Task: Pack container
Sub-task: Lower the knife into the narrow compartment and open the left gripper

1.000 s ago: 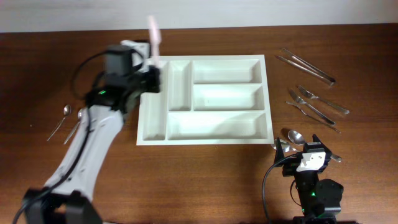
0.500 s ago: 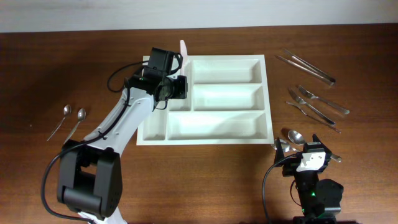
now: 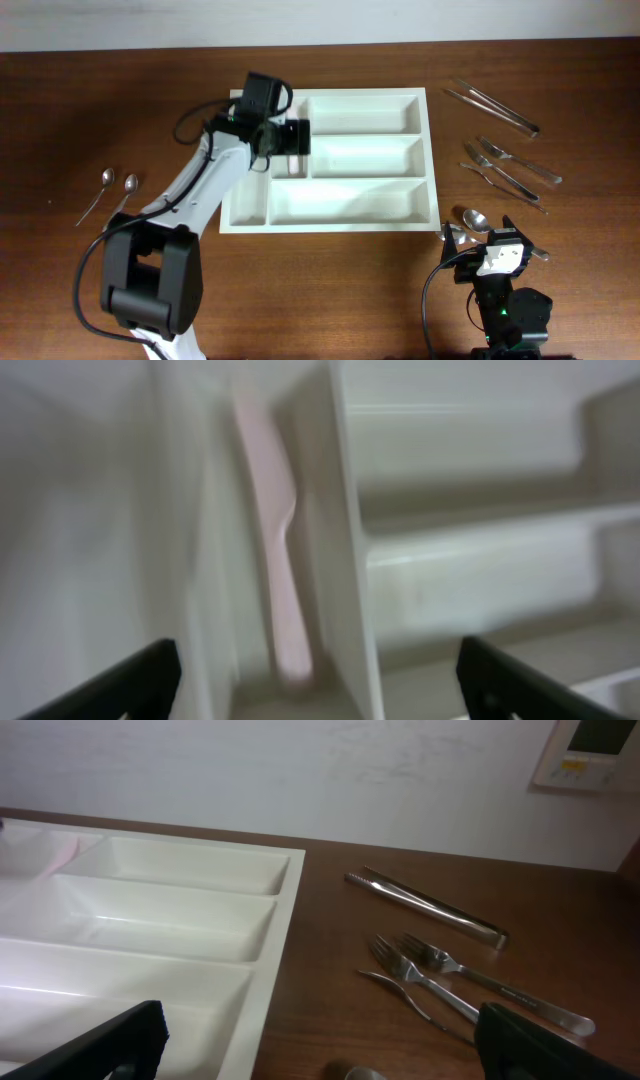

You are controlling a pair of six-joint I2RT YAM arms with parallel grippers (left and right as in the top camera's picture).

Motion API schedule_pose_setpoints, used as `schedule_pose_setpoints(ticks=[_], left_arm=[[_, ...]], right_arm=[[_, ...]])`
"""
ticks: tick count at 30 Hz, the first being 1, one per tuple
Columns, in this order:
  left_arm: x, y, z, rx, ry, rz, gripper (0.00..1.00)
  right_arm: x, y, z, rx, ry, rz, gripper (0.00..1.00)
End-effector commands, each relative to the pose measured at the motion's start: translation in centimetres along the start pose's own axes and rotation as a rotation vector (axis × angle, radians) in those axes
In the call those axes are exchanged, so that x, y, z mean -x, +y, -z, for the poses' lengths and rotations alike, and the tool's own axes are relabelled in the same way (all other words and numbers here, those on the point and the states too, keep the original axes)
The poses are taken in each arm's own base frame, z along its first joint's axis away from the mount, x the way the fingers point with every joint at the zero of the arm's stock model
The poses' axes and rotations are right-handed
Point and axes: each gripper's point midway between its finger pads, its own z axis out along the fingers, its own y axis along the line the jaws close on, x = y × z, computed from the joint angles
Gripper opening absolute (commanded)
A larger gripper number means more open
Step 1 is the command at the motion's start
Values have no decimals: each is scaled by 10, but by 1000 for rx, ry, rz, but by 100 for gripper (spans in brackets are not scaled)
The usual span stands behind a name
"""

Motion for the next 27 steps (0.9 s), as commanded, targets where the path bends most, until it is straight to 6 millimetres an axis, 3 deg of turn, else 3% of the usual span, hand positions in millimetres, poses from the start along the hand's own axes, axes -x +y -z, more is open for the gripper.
schedule_pose_setpoints(ticks=[1,4,7,13,18,19,27], left_arm=[[68,10,96,146,-227,-69,95],[76,50,151,348,-293,-58,98],[65,94,186,434,-278,7,98],[23,181,211,522,-140,197,98],[-14,233,204,572,-61,319,98],[-32,244,194,572,-23,371,99],[-88,258,128,537,29,484,99]], right_arm=[[-4,1,0,2,12,-11,99],[-4,1,0,2,12,-11,99],[-4,1,0,2,12,-11,99],[-4,1,0,2,12,-11,99],[-4,1,0,2,12,-11,99],[-4,1,0,2,12,-11,99],[-4,1,0,2,12,-11,99]])
